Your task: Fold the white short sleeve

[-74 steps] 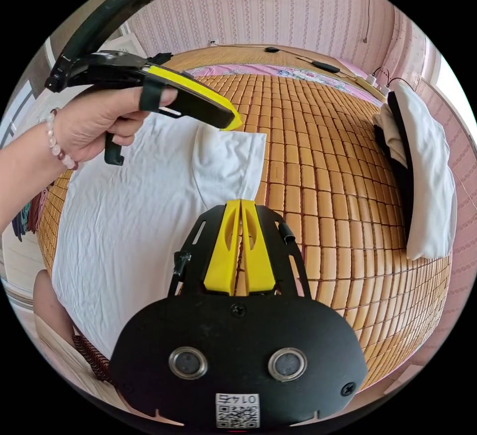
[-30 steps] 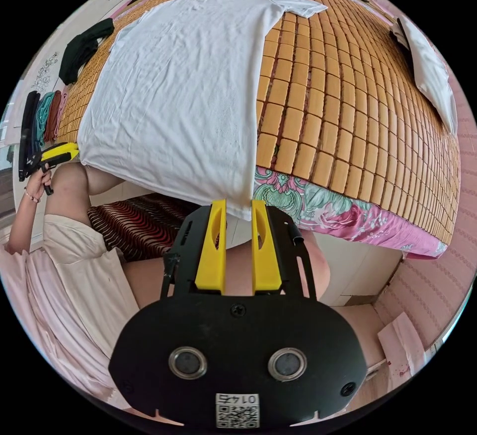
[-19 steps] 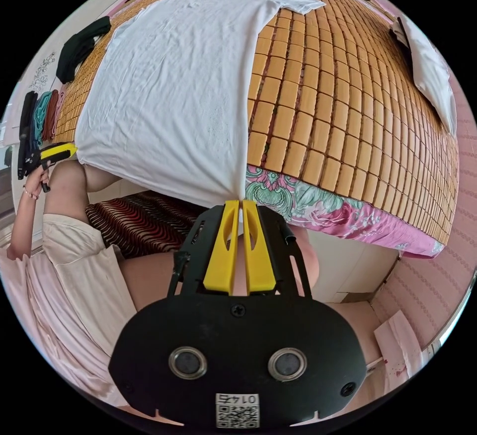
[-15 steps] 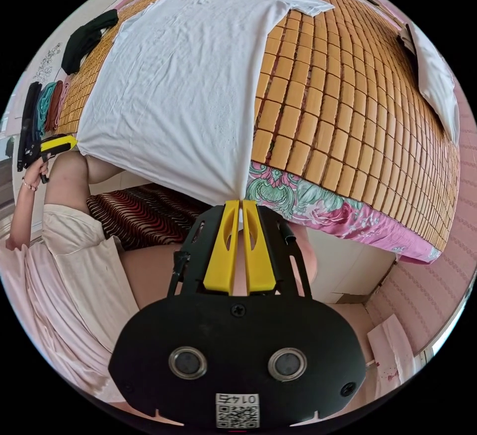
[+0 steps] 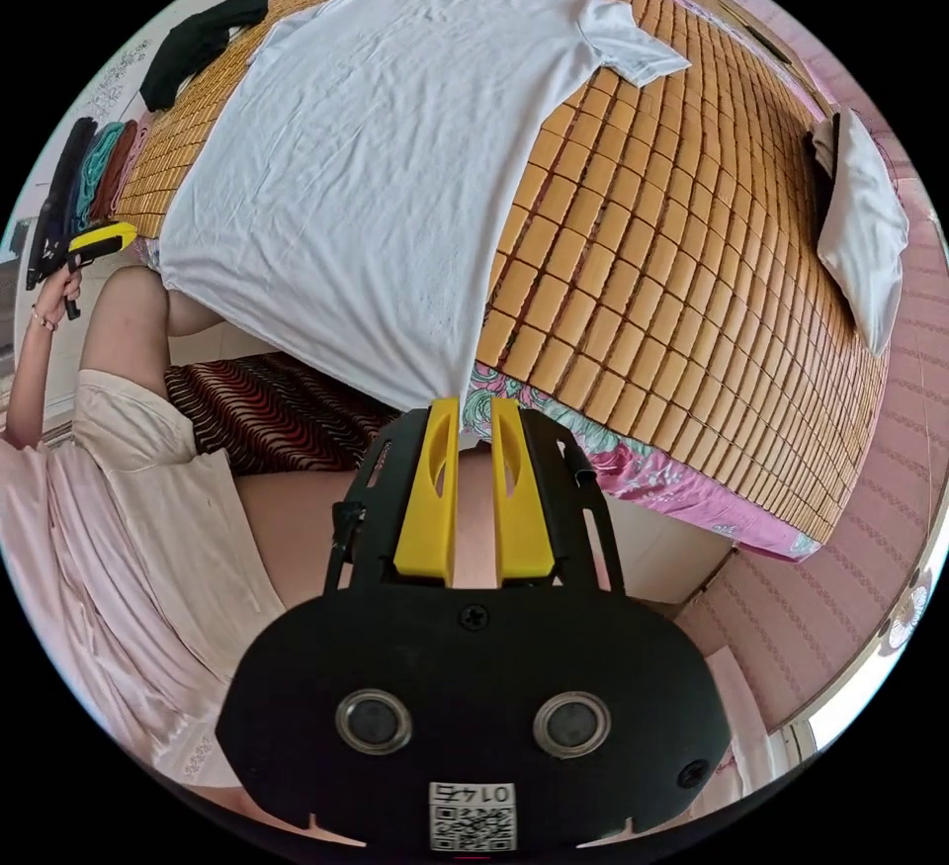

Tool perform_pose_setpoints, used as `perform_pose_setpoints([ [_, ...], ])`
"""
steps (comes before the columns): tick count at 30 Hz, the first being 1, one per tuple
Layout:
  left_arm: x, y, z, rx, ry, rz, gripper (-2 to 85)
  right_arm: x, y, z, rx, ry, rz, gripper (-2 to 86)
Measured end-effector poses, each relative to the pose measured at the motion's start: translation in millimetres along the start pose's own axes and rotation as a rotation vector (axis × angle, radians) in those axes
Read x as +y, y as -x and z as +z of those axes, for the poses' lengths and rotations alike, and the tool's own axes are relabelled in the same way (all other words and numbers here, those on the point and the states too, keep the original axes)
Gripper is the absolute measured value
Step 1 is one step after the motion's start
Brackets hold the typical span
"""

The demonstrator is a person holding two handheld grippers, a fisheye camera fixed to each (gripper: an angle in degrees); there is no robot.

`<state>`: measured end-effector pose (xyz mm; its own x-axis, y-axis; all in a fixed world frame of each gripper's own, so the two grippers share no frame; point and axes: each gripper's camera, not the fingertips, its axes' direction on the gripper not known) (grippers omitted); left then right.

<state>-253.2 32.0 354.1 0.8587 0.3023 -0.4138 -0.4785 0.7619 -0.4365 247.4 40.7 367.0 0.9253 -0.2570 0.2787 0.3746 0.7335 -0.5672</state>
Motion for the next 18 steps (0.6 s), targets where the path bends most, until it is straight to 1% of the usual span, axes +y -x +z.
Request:
perform_pose_setpoints([
  [3, 0, 23, -18, 0.043, -0.13, -0.039, 4.1, -40, 23, -25, -0.004, -0.084, -0.114, 5.7],
  [5, -10, 40, -24, 0.102, -0.221, -0.058, 4.1, -85, 50, -41, 0.007, -0.142, -0.217, 5.2],
  [7, -23, 50, -26, 0.115, -0.274, -0.059, 4.1, -126, 74, -50, 0.02, -0.155, -0.295, 4.3],
  [11, -60, 66, -20, 0.043, -0.328, -0.071, 4.1, -220, 139, -69, 0.049, -0.212, -0.493, 1.6],
  [15, -85, 87, -20, 0.012, -0.403, -0.118, 4.2, -300, 185, -86, 0.001, -0.264, -0.573, 2.1],
  [18, -102, 108, -15, -0.039, -0.434, -0.178, 5.2, -361, 224, -98, 0.007, -0.297, -0.621, 4.7],
])
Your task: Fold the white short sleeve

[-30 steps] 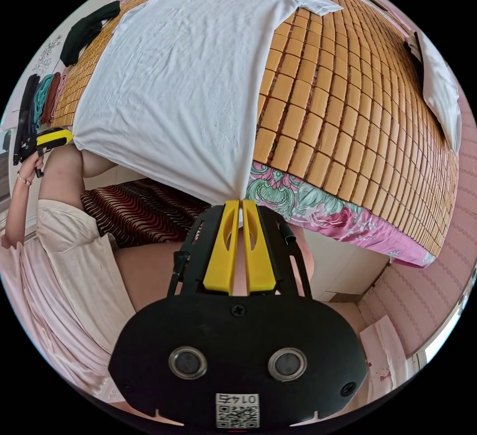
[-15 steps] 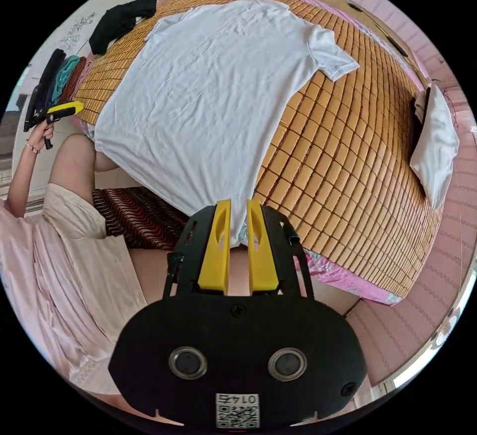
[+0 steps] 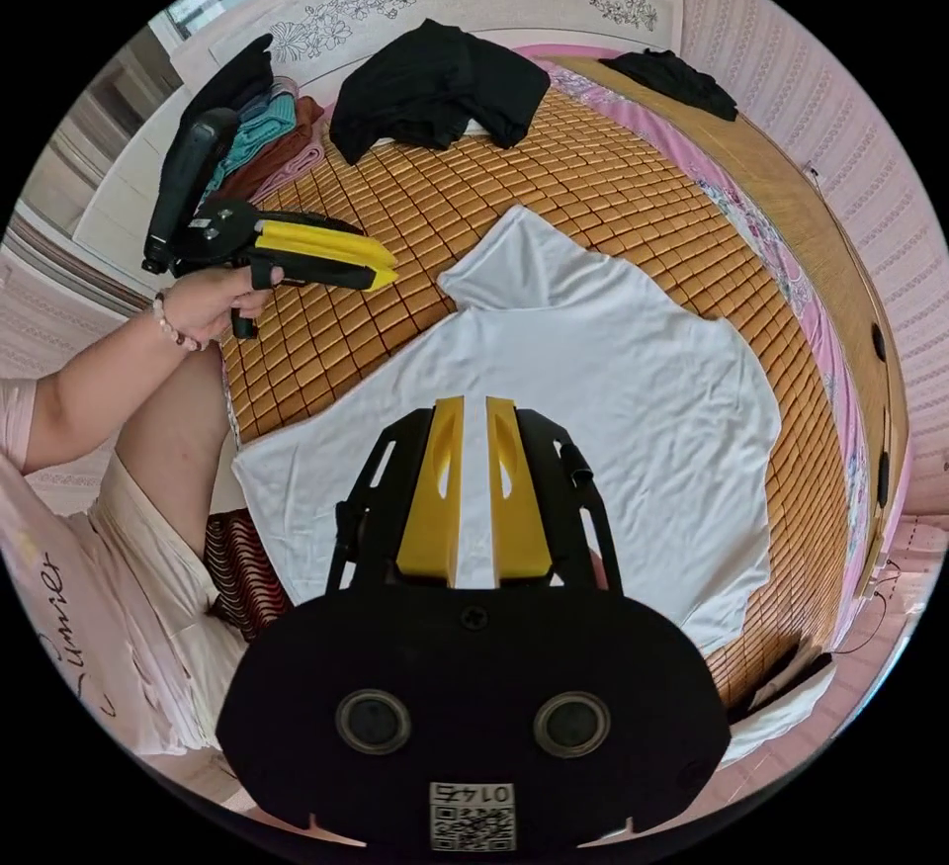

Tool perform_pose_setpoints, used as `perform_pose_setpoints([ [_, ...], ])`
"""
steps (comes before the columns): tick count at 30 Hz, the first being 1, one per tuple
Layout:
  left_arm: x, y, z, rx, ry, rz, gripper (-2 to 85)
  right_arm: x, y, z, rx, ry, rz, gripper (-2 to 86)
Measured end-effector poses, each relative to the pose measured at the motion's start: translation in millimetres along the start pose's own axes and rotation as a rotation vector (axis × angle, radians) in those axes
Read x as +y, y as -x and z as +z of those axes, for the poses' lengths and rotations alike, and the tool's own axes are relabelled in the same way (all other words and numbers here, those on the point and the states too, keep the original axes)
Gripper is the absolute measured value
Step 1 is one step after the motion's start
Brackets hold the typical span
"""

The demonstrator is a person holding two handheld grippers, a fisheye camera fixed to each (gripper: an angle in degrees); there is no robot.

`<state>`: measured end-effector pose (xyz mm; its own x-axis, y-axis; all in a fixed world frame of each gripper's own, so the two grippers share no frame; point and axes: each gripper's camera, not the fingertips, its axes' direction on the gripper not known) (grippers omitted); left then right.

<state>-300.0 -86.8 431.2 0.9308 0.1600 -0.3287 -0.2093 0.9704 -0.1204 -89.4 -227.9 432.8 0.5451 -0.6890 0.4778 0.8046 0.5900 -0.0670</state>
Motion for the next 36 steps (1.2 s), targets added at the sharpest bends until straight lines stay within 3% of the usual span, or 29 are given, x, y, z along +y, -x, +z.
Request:
perform_pose_setpoints([
  [8, -6, 38, 36, 0.04, -0.005, -0.084, 6.8, -146, 0, 54, 0.031, 0.057, -0.015, 9.3],
  [17, 5, 52, 55, 0.001, -0.001, -0.039, 4.7, -214, 12, 103, 0.152, 0.137, 0.001, 10.4],
  [28, 11, 59, 58, 0.039, -0.005, -0.04, -0.8, -228, 22, 118, 0.187, 0.133, -0.008, 1.6],
  [36, 12, 61, 58, 0.049, -0.032, -0.08, -0.9, -191, -7, 86, 0.143, -0.001, 0.096, -0.3],
])
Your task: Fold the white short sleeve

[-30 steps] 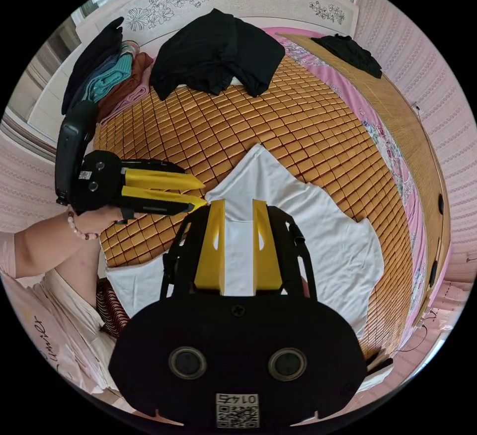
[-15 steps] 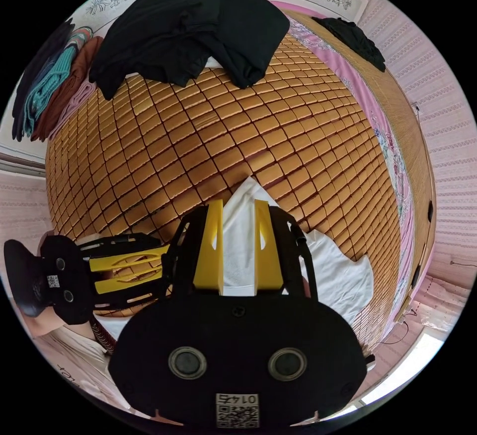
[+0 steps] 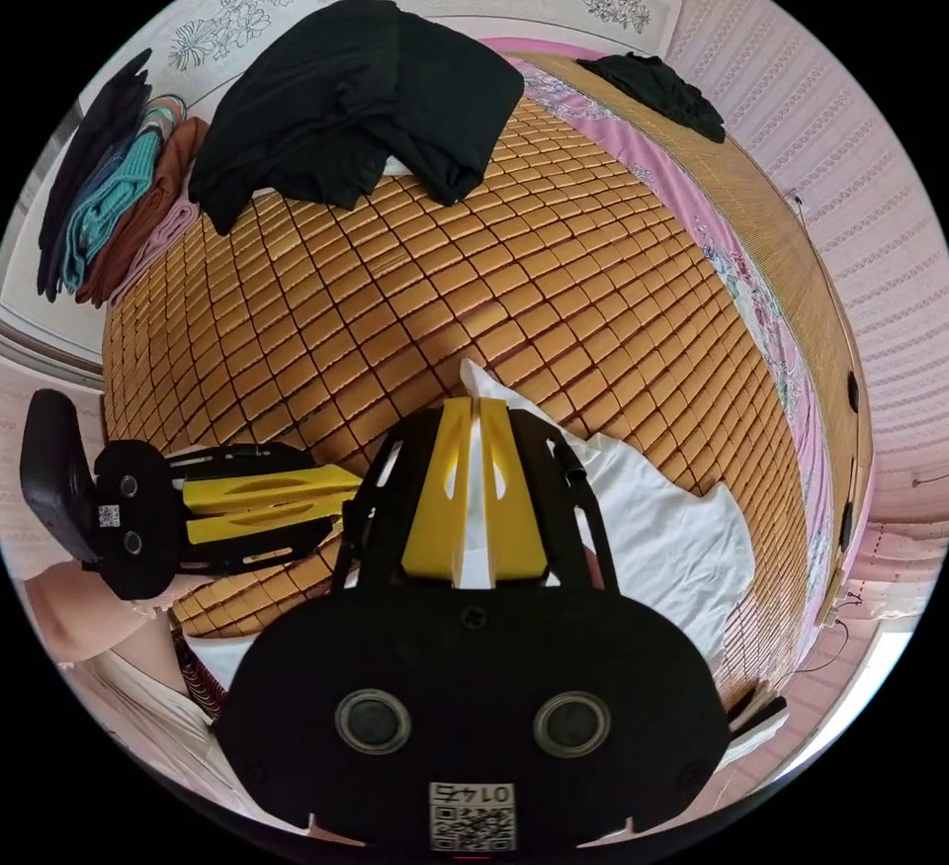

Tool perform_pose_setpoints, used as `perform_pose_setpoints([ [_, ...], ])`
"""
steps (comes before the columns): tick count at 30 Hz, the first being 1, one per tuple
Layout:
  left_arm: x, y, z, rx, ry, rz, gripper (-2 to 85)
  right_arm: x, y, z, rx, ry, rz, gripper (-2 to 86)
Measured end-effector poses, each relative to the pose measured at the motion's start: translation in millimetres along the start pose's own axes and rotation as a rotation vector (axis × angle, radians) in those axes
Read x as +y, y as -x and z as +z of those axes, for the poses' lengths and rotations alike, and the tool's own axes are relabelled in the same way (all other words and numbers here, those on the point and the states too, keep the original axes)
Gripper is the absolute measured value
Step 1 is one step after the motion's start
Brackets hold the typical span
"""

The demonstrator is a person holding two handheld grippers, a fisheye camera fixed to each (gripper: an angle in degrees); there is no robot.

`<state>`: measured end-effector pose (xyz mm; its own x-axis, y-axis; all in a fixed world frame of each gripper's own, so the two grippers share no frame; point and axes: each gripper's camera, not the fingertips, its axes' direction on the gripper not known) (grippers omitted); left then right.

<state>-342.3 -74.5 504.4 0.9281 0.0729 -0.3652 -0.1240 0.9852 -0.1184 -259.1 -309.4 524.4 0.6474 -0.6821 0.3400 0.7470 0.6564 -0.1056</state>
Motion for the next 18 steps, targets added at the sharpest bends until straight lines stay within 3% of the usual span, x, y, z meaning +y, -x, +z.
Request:
perform_pose_setpoints([
  [9, -16, -66, -36, 0.088, -0.131, 0.225, 1.1, 112, -76, -61, -0.06, -0.165, 0.201, 0.3],
  [13, -11, -104, -32, 0.177, -0.06, 0.389, 5.8, 186, -108, -43, -0.023, -0.049, 0.269, 3.1],
  [18, -8, -107, -3, 0.157, 0.052, 0.39, 6.6, 209, -132, -23, -0.105, 0.026, 0.324, 5.7],
])
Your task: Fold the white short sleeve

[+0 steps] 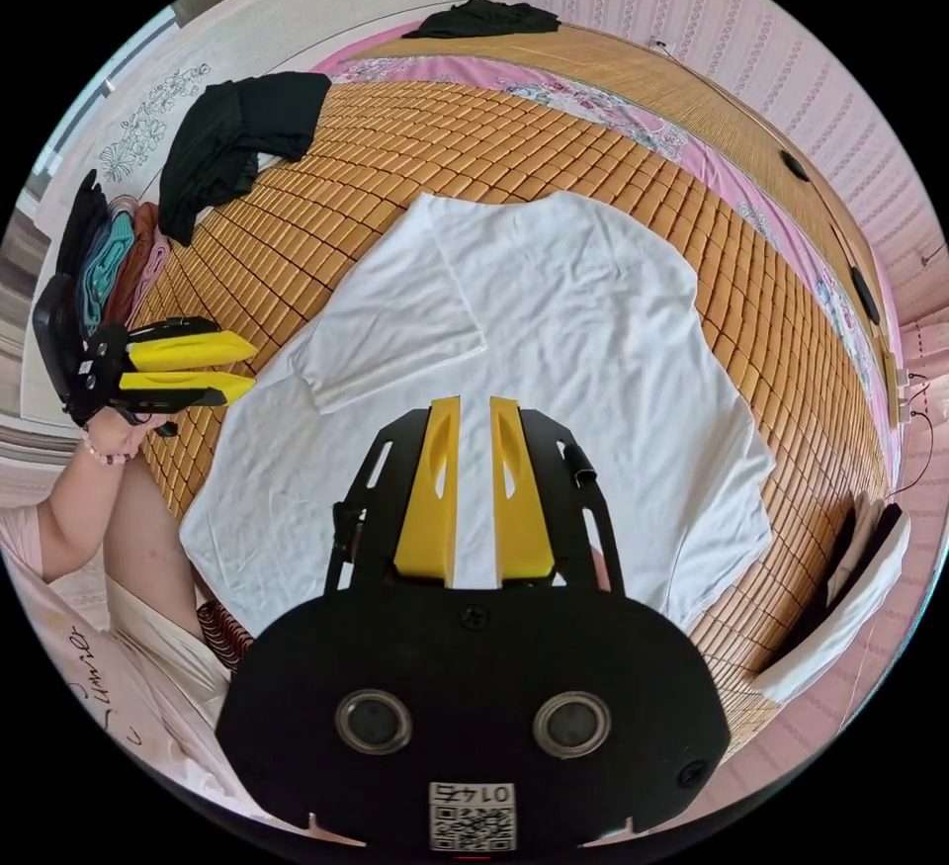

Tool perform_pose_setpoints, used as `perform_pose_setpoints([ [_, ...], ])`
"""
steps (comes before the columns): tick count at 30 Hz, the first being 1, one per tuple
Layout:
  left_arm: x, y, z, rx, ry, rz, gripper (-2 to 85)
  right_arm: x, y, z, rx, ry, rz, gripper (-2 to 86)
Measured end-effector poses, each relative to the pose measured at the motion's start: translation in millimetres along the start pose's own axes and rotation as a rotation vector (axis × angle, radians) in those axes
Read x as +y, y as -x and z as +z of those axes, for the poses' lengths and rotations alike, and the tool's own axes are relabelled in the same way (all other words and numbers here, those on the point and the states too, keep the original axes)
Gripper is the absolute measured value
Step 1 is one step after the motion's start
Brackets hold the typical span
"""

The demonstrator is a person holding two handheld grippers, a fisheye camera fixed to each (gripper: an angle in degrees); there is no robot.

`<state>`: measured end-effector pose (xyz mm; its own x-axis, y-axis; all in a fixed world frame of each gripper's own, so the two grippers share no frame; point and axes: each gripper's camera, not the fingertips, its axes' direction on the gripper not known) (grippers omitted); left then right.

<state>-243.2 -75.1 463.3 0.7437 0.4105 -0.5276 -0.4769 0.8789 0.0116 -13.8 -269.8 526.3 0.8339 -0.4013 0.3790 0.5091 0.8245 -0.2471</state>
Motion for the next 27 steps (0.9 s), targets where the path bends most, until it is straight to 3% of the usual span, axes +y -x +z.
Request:
perform_pose_setpoints([
  [10, -28, -9, 38, -0.149, 0.125, 0.061, 6.5, -116, 51, 33, 0.06, -0.052, -0.164, 6.9],
  [14, -34, -7, 51, -0.164, 0.154, 0.058, 6.0, -158, 54, 60, 0.073, 0.004, -0.113, 6.7],
  [19, -36, -2, 49, -0.206, 0.153, 0.038, 4.4, -172, 49, 60, 0.081, -0.031, -0.086, 1.7],
  [27, -42, 5, 27, -0.164, 0.085, -0.032, 5.5, -117, 23, 17, 0.08, -0.143, -0.117, 3.3],
])
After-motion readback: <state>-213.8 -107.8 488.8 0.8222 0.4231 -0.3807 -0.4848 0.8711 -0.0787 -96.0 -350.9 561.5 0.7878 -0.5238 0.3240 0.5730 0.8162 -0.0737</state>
